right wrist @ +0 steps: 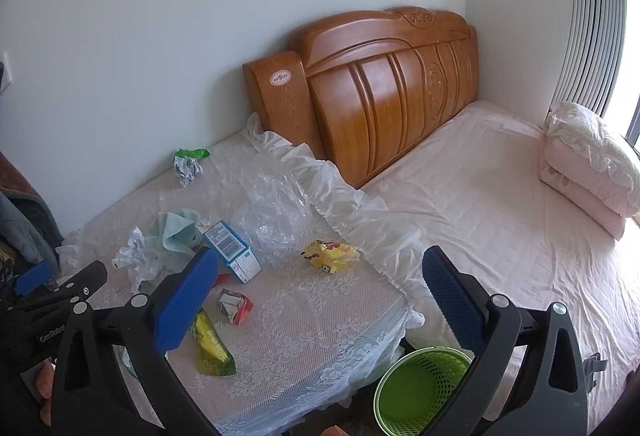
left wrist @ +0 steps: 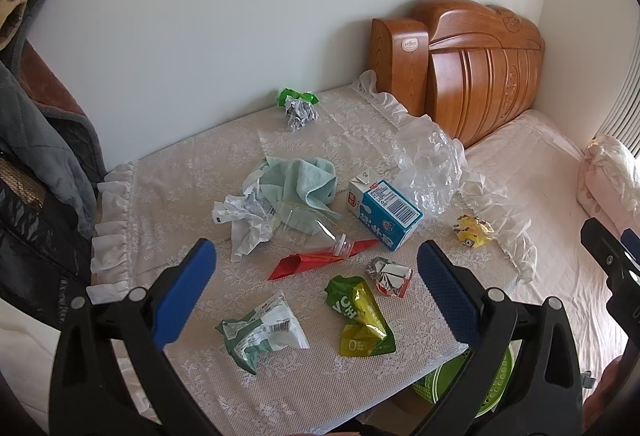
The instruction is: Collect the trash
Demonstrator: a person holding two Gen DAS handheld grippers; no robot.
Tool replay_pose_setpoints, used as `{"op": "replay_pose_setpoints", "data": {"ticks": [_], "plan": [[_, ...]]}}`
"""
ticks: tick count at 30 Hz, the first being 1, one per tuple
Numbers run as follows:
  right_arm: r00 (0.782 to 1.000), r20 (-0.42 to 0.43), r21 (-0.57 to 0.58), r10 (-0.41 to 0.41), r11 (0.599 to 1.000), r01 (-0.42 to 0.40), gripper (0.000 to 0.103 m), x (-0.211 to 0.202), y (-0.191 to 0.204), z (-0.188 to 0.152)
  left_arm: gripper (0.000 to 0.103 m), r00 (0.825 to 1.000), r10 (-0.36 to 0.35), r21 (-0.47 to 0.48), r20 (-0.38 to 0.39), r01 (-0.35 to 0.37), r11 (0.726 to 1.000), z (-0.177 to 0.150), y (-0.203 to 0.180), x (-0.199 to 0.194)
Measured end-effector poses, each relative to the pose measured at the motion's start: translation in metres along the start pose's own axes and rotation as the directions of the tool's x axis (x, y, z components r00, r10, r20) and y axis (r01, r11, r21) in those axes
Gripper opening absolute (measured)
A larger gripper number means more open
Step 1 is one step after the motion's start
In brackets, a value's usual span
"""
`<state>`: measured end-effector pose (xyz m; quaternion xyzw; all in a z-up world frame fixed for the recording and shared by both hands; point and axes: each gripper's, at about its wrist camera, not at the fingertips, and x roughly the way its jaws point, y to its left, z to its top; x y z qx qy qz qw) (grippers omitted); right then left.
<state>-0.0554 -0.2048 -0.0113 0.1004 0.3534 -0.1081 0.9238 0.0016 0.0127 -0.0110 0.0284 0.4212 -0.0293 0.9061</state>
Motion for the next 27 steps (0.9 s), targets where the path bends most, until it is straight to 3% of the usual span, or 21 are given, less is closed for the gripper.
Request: {"op": "replay_pose_setpoints", "data": {"ticks": [27], "plan": [[1.000,-0.017,-0.002,0.004,1.000,-0.004,0.101,0.0063,0.0029,-0.0002,0.097,1.000,-0.001,-0.004,-0.006,0.001,1.000,-0.0002,0.0029,0.0054]]}}
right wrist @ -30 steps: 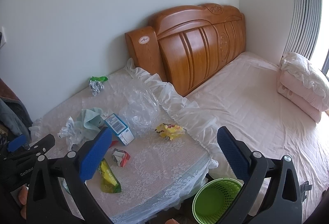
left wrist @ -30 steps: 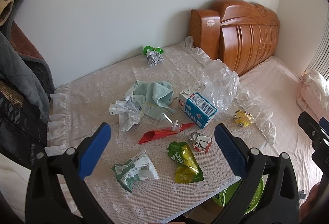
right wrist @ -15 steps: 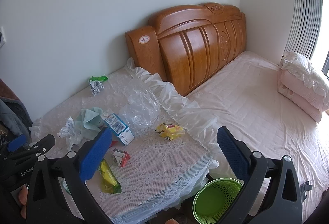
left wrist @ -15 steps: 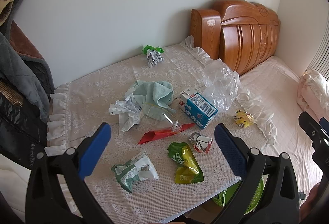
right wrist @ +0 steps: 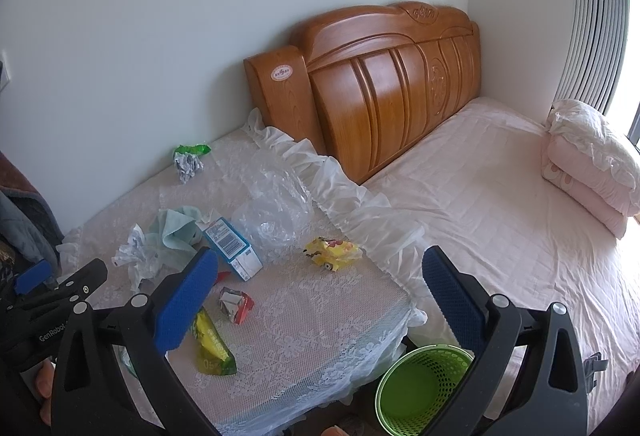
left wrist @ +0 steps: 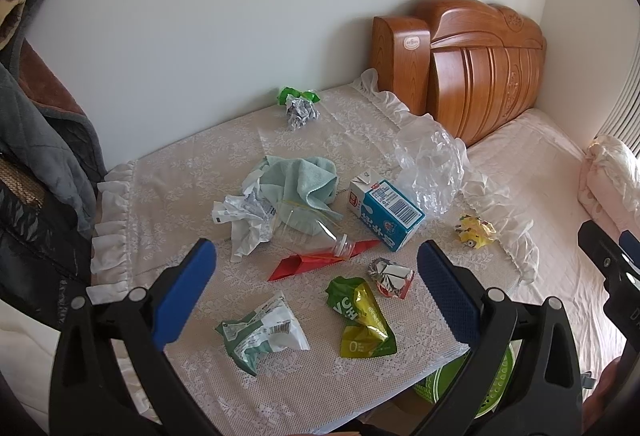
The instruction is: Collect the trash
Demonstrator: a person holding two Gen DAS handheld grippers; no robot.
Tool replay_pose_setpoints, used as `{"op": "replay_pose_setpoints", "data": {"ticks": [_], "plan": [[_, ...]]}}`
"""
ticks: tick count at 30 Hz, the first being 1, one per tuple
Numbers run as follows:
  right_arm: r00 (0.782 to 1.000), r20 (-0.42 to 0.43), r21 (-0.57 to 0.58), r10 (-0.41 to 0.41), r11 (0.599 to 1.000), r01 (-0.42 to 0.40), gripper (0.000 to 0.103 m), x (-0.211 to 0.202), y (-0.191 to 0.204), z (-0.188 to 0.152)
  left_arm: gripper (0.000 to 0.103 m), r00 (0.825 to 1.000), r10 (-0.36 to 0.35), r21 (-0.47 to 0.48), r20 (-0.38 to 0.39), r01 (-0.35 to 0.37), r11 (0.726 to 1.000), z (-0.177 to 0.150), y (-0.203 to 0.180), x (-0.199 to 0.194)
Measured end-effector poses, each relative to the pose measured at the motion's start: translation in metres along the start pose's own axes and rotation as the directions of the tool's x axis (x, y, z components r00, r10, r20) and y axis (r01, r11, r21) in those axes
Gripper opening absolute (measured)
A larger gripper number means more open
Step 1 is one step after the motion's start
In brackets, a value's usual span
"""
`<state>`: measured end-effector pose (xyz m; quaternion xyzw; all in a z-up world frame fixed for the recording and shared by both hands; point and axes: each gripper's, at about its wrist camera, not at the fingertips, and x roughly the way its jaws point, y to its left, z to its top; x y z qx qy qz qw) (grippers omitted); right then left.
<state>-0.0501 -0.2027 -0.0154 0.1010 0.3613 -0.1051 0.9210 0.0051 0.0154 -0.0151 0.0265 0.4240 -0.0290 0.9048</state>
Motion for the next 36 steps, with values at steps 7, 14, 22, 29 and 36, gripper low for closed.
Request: {"op": "replay_pose_setpoints", "data": {"ticks": [7,14,22,29,36], "plan": [[1.000,-0.003,0.001,0.001,1.000,-0.001,0.101,0.001,0.000,0.000,0.097,1.000,-0.001,0.002,-0.004,0.001,1.000,0.000,0.000,0.002],[1.000,-0.011,0.003,0.000,1.000,0.000,0.101,0.004,0.000,0.000,0.097,1.000,-0.007,-0.005,-0.011,0.007,1.000,-0.001,0.000,0.004],[0.999,-0.041,-0.020,0.024,0.999,-0.025,0.101,0.014,0.005,-0.004,0.097,0.998,-0.058,-0.032,-0.025,0.057,0.998,0.000,0.013,0.010],[0.992,-0.103,-0.039,0.067,0.997,-0.071,0.101,0.033,0.011,-0.018,0.097,0.997,-0.067,0.006,-0.038,0.067,0.998,-0.015,0.048,0.023],[0.977,-0.186,-0.016,0.100,0.994,-0.104,0.101,0.058,0.010,-0.035,0.097,0.981,-0.080,0.063,-0.177,0.092,0.994,-0.056,0.092,0.057]]}}
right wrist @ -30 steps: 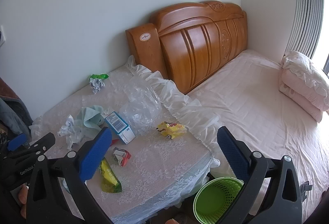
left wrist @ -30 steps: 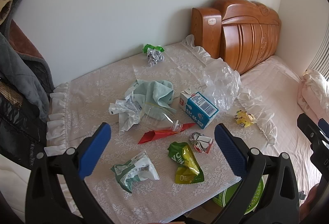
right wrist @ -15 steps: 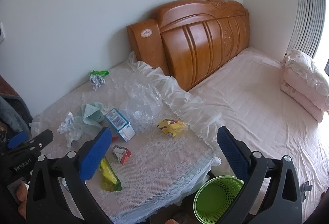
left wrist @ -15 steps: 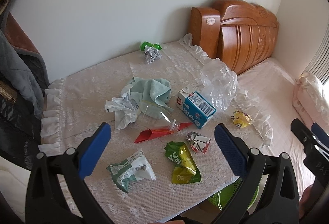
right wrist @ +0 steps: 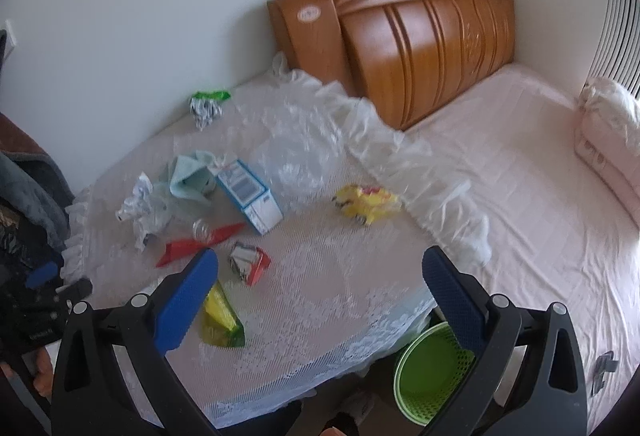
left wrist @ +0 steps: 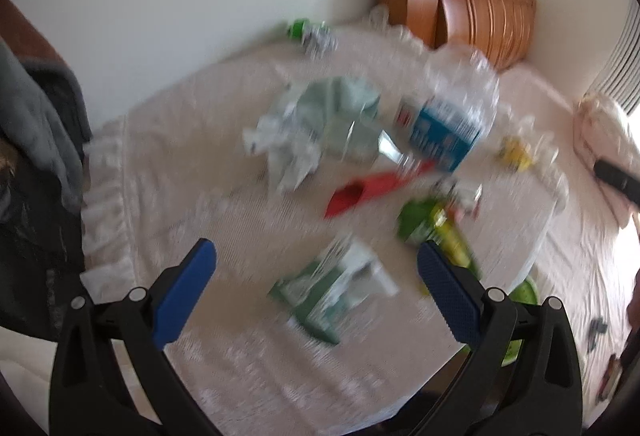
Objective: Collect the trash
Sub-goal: 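Grasp the green-white wrapper with the left tool while the right tool grasps the yellow-green chip bag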
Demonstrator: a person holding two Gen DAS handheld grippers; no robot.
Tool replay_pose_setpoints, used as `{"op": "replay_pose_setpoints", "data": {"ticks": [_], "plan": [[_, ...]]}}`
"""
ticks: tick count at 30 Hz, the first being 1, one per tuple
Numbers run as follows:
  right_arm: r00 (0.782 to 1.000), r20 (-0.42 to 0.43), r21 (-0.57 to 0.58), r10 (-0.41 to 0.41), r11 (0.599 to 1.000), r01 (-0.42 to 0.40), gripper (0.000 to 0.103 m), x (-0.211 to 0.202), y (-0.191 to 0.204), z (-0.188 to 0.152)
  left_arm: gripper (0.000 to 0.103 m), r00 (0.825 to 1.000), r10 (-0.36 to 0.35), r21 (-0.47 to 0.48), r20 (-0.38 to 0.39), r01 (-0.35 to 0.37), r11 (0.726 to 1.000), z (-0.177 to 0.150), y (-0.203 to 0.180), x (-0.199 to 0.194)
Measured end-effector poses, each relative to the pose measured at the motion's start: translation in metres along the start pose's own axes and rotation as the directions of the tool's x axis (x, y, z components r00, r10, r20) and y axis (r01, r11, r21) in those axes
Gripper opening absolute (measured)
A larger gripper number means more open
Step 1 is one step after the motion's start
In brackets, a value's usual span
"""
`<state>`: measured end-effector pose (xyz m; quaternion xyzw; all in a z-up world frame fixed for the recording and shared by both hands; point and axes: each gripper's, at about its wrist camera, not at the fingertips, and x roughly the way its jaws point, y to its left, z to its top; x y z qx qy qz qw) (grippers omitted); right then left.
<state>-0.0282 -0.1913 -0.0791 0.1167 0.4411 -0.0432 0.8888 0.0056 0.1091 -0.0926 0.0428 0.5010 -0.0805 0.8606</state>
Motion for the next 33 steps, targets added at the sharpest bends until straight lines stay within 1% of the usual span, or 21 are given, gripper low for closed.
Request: {"op": "replay_pose_setpoints", "data": {"ticks": [3,4,5,7,8,10,11,13,14,15,16,18,20,21,22,23,24,27,29,32,33], "plan": [[1.000,-0.028,-0.004,0.001,1.000,-0.001,0.101,0.009,-0.001,-0.004,0.097,1.000,-0.013,0.029,-0.016,0.014,0.999,-0.016,0.003,0.011],[0.999,-0.037,-0.008,-0.001,1.000,0.001,0.101,0.012,0.000,-0.006,0.097,0.999,-0.031,0.057,-0.015,0.031,0.998,-0.020,0.001,0.015],[0.999,-0.042,-0.010,-0.004,1.000,0.004,0.101,0.013,0.000,-0.007,0.097,0.999,-0.049,0.116,-0.020,0.051,0.992,-0.025,-0.003,0.022],[0.998,-0.058,-0.020,-0.015,1.000,0.014,0.101,0.016,0.000,-0.009,0.097,0.996,-0.071,0.208,-0.046,0.079,0.975,-0.030,-0.008,0.036],[0.998,-0.064,-0.026,-0.025,0.999,0.023,0.101,0.017,0.001,-0.010,0.097,0.995,-0.084,0.236,-0.056,0.095,0.967,-0.030,-0.011,0.041],[0.997,-0.067,-0.033,-0.042,0.999,0.040,0.101,0.017,0.001,-0.011,0.097,0.991,-0.109,0.276,-0.082,0.127,0.953,-0.029,-0.012,0.052],[0.996,-0.067,-0.035,-0.057,0.998,0.054,0.101,0.015,0.001,-0.011,0.097,0.987,-0.129,0.303,-0.096,0.152,0.941,-0.027,-0.011,0.059],[0.995,-0.069,-0.029,-0.077,0.997,0.075,0.101,0.014,0.001,-0.012,0.097,0.984,-0.137,0.337,-0.110,0.166,0.927,-0.024,-0.013,0.065],[0.994,-0.070,-0.022,-0.086,0.996,0.085,0.101,0.013,0.001,-0.012,0.097,0.981,-0.148,0.368,-0.125,0.184,0.911,-0.022,-0.012,0.072],[0.993,-0.071,-0.014,-0.092,0.996,0.091,0.101,0.012,0.002,-0.013,0.096,0.980,-0.149,0.385,-0.129,0.188,0.903,-0.023,-0.013,0.076],[0.992,-0.075,-0.006,-0.098,0.995,0.098,0.101,0.012,0.002,-0.013,0.094,0.980,-0.147,0.408,-0.137,0.190,0.893,-0.023,-0.014,0.080],[0.991,-0.082,0.001,-0.108,0.994,0.108,0.101,0.012,0.004,-0.015,0.090,0.976,-0.153,0.460,-0.158,0.209,0.863,-0.023,-0.015,0.088],[0.989,-0.089,0.003,-0.116,0.993,0.116,0.101,0.014,0.007,-0.017,0.081,0.971,-0.153,0.504,-0.184,0.227,0.833,-0.026,-0.016,0.094],[0.988,-0.096,0.002,-0.118,0.993,0.119,0.101,0.015,0.009,-0.018,0.079,0.968,-0.155,0.516,-0.198,0.238,0.823,-0.028,-0.016,0.097],[0.988,-0.100,0.001,-0.118,0.993,0.118,0.101,0.017,0.011,-0.019,0.073,0.966,-0.157,0.520,-0.206,0.244,0.819,-0.028,-0.016,0.099],[0.988,-0.105,0.000,-0.115,0.993,0.116,0.101,0.018,0.012,-0.020,0.064,0.961,-0.170,0.516,-0.219,0.262,0.816,-0.029,-0.015,0.101],[0.988,-0.109,-0.002,-0.109,0.994,0.110,0.101,0.019,0.015,-0.022,0.059,0.955,-0.181,0.506,-0.235,0.279,0.816,-0.029,-0.014,0.102],[0.990,-0.117,-0.014,-0.080,0.997,0.079,0.101,0.026,0.022,-0.026,0.058,0.951,-0.202,0.464,-0.233,0.291,0.837,-0.029,-0.008,0.102],[0.991,-0.123,-0.025,-0.045,0.999,0.043,0.101,0.031,0.028,-0.029,0.055,0.947,-0.220,0.412,-0.233,0.301,0.860,-0.026,-0.003,0.103],[0.992,-0.128,-0.058,0.011,0.998,-0.018,0.100,0.040,0.039,-0.035,0.052,0.951,-0.227,0.358,-0.209,0.291,0.887,-0.023,0.001,0.099],[0.991,-0.133,-0.083,0.030,0.996,-0.041,0.096,0.045,0.047,-0.038,0.052,0.954,-0.226,0.341,-0.195,0.282,0.897,-0.022,0.003,0.097]]}}
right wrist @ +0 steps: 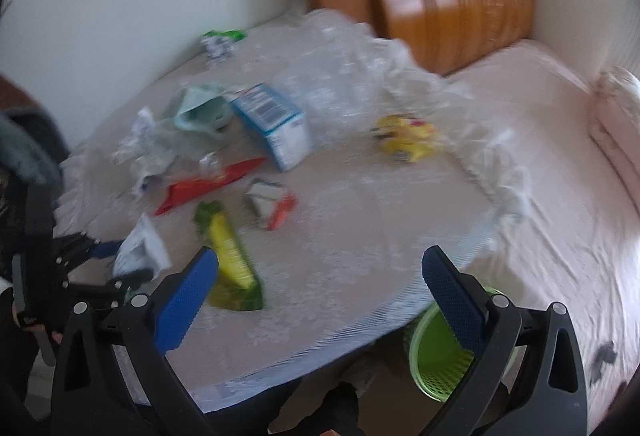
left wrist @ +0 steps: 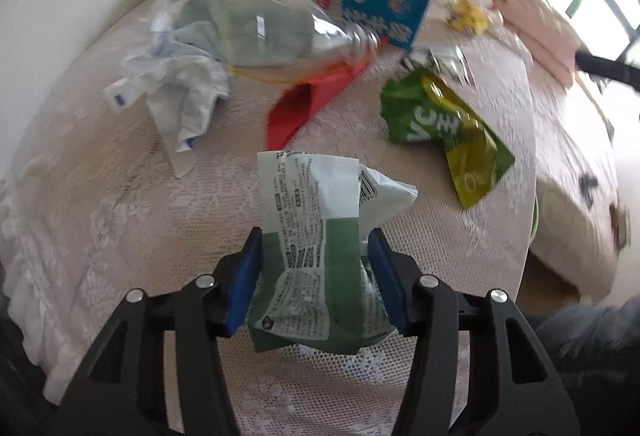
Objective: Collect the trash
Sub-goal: 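Grasp the green-white wrapper with the left tool while the right tool grasps the yellow-green chip bag, then carry the chip bag to the green wastebasket and open the right tool while the left tool drops its wrapper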
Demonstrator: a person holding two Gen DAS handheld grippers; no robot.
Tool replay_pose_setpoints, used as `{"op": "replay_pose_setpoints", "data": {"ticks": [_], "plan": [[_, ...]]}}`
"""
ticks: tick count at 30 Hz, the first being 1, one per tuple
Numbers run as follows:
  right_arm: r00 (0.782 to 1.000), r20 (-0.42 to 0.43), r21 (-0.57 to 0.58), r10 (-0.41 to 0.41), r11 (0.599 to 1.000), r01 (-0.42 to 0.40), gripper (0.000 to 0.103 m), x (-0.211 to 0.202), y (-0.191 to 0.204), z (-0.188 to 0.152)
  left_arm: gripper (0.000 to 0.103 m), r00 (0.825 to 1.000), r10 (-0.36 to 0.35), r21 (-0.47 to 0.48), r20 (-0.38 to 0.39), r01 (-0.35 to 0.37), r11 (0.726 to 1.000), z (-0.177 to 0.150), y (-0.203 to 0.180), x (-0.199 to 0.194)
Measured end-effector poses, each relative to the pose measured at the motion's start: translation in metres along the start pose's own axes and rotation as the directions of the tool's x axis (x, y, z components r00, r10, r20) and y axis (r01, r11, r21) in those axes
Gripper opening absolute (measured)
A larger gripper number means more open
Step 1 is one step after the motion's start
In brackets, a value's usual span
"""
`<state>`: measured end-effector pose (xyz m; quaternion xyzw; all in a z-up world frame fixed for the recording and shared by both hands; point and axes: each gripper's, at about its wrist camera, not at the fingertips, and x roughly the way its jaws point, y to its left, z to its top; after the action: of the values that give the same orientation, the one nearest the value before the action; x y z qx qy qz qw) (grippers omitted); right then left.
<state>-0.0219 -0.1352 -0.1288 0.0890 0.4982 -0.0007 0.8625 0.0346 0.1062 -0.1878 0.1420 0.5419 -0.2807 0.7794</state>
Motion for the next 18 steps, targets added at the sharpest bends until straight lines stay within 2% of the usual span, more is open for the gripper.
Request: {"op": "replay_pose_setpoints", "data": {"ticks": [2,6,13,14,16,18], "plan": [[1.000,-0.012,-0.058,0.029,0.998,-0.029,0.093,0.012,0.016,-0.003,0.052,0.999,0.029,-0.039,0.026,-0.028,0.999,0.001,0.002,-0.006],[0.998,-0.055,-0.147,0.042,0.988,-0.049,0.078,0.046,0.046,-0.007,0.052,0.996,0.065,-0.131,0.056,-0.057,0.990,-0.001,0.007,-0.017],[0.997,-0.074,-0.236,-0.002,0.972,-0.016,0.076,0.081,0.075,-0.004,0.052,0.989,0.109,-0.254,0.102,-0.080,0.964,-0.005,0.013,-0.038],[0.997,-0.074,-0.256,-0.013,0.967,-0.007,0.072,0.085,0.080,-0.003,0.052,0.988,0.115,-0.261,0.105,-0.085,0.962,-0.005,0.012,-0.040],[0.996,-0.084,-0.278,-0.027,0.961,0.003,0.050,0.090,0.085,-0.004,0.052,0.986,0.124,-0.264,0.107,-0.092,0.960,-0.005,0.010,-0.041],[0.996,-0.081,-0.278,-0.024,0.961,0.001,0.045,0.091,0.087,-0.003,0.052,0.985,0.133,-0.260,0.107,-0.102,0.960,-0.003,0.008,-0.043]]}}
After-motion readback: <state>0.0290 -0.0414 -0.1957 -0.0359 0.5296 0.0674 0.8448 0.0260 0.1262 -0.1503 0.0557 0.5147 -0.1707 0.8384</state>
